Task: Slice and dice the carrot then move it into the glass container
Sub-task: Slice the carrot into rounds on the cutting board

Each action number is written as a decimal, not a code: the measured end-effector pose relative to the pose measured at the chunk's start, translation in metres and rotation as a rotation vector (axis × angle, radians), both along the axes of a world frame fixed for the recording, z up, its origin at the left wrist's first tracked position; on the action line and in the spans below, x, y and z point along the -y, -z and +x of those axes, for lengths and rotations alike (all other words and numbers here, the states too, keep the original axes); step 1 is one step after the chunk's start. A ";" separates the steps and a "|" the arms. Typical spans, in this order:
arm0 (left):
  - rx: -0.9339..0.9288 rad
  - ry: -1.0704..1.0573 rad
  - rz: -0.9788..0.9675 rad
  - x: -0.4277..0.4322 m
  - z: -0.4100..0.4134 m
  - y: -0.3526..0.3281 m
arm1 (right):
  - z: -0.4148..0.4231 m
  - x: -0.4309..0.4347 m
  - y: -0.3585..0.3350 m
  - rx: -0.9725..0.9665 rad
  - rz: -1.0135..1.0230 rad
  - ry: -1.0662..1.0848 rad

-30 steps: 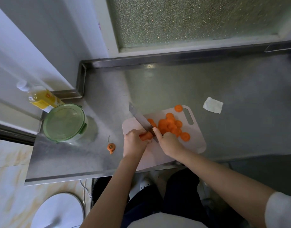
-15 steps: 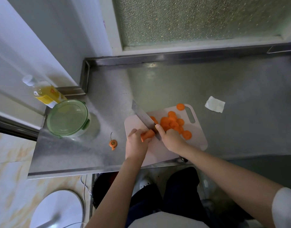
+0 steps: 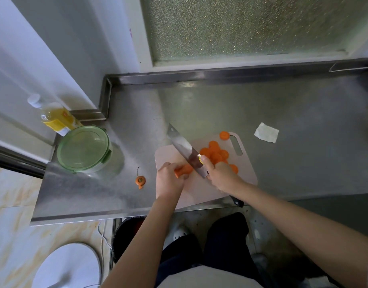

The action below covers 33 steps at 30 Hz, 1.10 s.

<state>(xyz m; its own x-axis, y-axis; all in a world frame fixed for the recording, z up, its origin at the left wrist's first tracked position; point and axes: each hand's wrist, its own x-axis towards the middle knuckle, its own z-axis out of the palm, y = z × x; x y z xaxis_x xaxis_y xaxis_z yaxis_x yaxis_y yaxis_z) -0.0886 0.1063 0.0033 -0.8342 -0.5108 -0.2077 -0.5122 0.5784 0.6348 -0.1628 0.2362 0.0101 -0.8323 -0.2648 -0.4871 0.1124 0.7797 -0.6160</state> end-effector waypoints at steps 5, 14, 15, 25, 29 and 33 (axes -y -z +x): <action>0.018 -0.004 -0.008 0.000 0.000 0.001 | 0.006 -0.003 -0.008 0.038 -0.006 -0.037; 0.041 -0.042 0.069 0.006 -0.003 0.000 | 0.018 -0.009 -0.011 -0.047 0.089 -0.098; 0.042 -0.046 0.078 0.006 -0.004 0.000 | 0.018 -0.009 -0.014 -0.037 0.091 -0.111; 0.056 -0.034 0.079 0.003 -0.005 -0.001 | 0.009 0.013 -0.040 0.115 0.119 -0.110; 0.041 -0.053 0.089 0.003 -0.003 -0.003 | 0.008 0.026 -0.018 0.109 0.151 -0.105; 0.022 -0.050 0.102 0.004 -0.003 -0.006 | 0.009 0.029 -0.011 0.084 0.114 -0.120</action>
<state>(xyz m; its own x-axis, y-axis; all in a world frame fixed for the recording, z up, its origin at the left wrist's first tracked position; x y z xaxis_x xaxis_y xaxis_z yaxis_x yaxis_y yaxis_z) -0.0914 0.1019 0.0098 -0.8031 -0.5267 -0.2788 -0.5532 0.4851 0.6772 -0.1541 0.2068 0.0208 -0.7531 -0.2993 -0.5859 0.0612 0.8548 -0.5153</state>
